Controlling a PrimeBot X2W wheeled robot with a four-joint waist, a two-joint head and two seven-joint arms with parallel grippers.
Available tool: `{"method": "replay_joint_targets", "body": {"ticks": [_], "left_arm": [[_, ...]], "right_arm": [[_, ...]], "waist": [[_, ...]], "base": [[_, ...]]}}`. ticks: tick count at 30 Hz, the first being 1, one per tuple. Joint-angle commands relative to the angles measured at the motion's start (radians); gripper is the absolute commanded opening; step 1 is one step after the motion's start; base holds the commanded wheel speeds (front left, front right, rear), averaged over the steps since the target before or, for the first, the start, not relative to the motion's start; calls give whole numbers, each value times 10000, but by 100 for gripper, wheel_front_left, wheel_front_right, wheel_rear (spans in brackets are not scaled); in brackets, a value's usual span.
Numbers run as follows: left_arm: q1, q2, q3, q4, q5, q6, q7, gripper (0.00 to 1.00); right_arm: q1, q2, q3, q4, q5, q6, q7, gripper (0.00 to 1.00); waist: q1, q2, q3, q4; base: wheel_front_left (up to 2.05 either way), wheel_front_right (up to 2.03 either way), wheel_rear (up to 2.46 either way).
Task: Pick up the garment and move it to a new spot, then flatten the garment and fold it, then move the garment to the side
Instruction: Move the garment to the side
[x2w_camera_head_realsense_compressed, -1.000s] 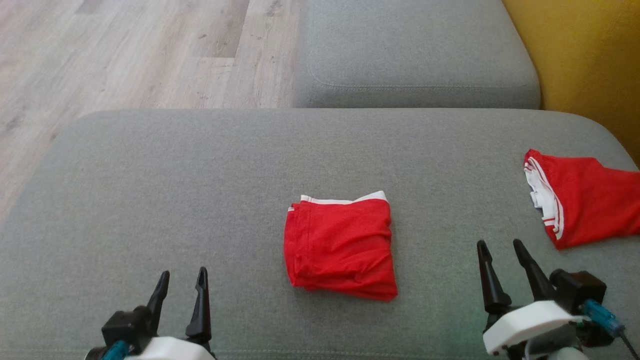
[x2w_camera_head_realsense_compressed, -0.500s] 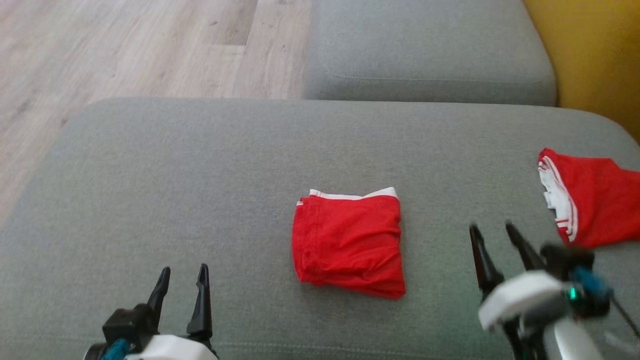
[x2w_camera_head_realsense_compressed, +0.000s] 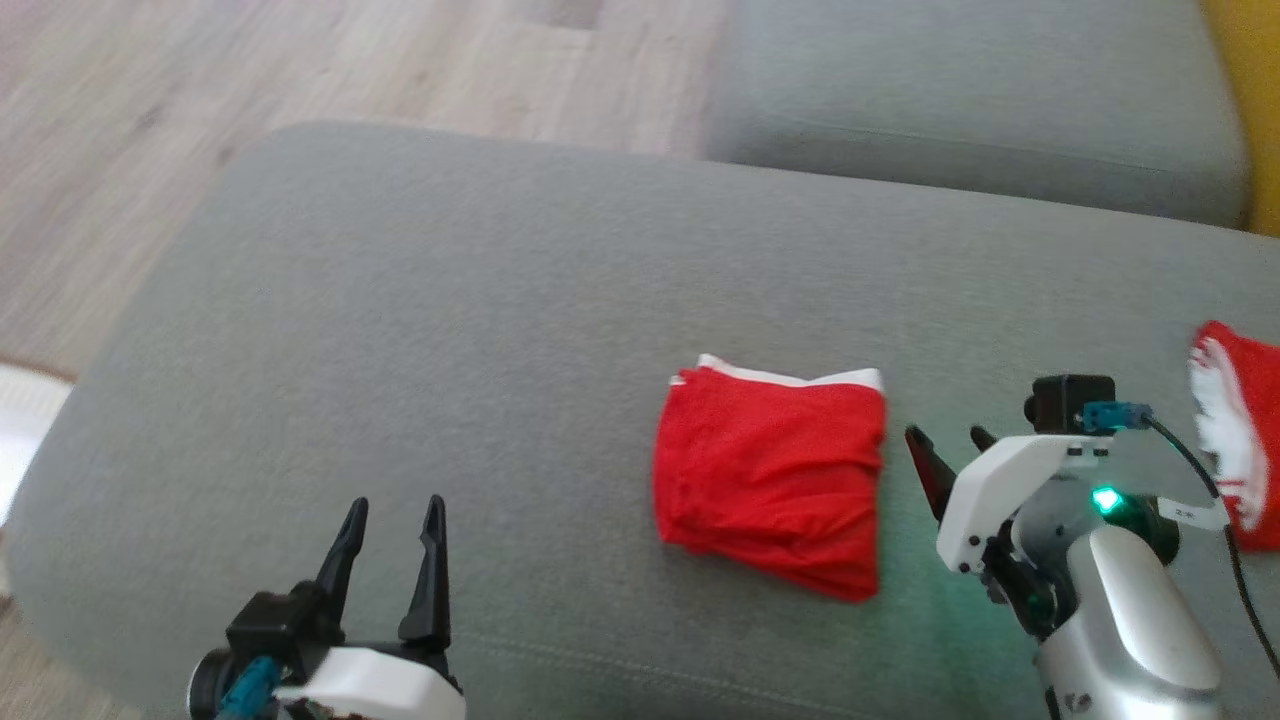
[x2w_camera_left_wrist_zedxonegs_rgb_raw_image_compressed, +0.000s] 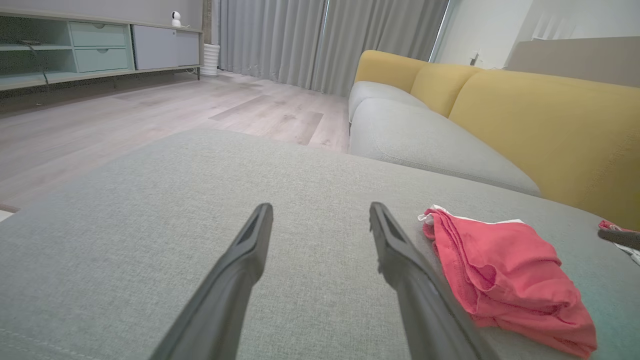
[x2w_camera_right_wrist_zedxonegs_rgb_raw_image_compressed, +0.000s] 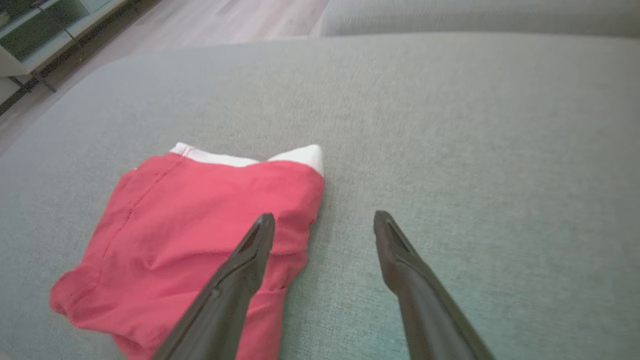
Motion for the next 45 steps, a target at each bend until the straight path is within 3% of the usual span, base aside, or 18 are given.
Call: {"method": "replay_joint_targets", "body": {"ticks": [1, 8, 14, 15, 16, 17, 18, 19, 27, 30, 31, 34, 35, 41, 45], "left_arm": [[-640, 76, 326, -306, 116, -46, -80, 100], [-725, 48, 193, -324, 191, -79, -22, 100], [-782, 18, 138, -338, 240, -100, -21, 100], [-787, 11, 133, -335, 243, -101, -23, 100], [-788, 4, 125, -332, 249, -100, -24, 100], [-792, 1, 101, -331, 266, -106, -25, 100], [-800, -4, 72, -336, 284, -113, -22, 100], [-808, -7, 36, -347, 304, -124, -12, 100], [-940, -195, -364, -550, 528, -224, 62, 100], [-984, -262, -389, -619, 558, -206, 57, 100], [-1022, -281, -355, -655, 581, -171, 43, 100], [-1090, -271, -285, -696, 617, -141, 23, 100], [-1090, -271, -285, -696, 617, -141, 23, 100], [-1378, -258, -225, -724, 727, -175, 5, 100], [-1724, -268, -287, -716, 852, -248, 73, 100]], "right_arm": [[-697, -36, 52, 44, -21, 65, 87, 100], [-1271, -36, -435, 1960, 261, 65, 193, 100], [-1503, -36, -435, 3153, 366, 65, 77, 100], [-1534, -36, -405, 3294, 376, 65, -1, 89], [-1566, -36, -348, 3425, 414, 65, -65, 51], [-1603, -36, -260, 3540, 471, 65, -121, 40], [-1649, -36, -134, 3623, 549, 65, -199, 11], [-1695, -36, -11, 3690, 611, 65, -290, 0], [-2263, -263, 486, 3622, 385, 65, -1020, 0], [-2445, -571, 614, 3449, 194, 65, -1167, 0], [-2560, -789, 659, 3273, 86, 65, -1236, 0], [-2735, -1051, 750, 2873, -96, 65, -1347, 0], [-2735, -1051, 750, 2873, -96, 65, -1347, 0], [-3010, -1106, 977, 1995, -196, 65, -1275, 0], [-3129, -978, 1064, 1587, -200, 65, -1203, 0]], "waist": [[-2, 0, 220, 469], [-2, 0, 608, 1357], [-2, 0, 836, 1692], [-2, 0, 850, 1705], [-2, 0, 858, 1704], [-2, 0, 857, 1683], [-2, 0, 853, 1640], [-2, 0, 852, 1573], [-2, 0, 975, 308], [-2, 0, 1121, -520], [-2, 0, 1253, -1133], [-2, 0, 1469, -2114], [-2, 0, 1469, -2114], [-2, 0, 1949, -3966], [-2, 0, 2236, -4801]], "base": [[0, 0, 0], [0, 0, 0], [0, 0, 0], [0, 0, 0], [0, 0, 0], [0, 0, 0], [0, 0, 0], [0, 0, 0], [0, 0, 0], [0, 0, 0], [0, 0, 0], [0, 0, 0], [0, 0, 0], [0, 0, 0], [0, 0, 0]]}}
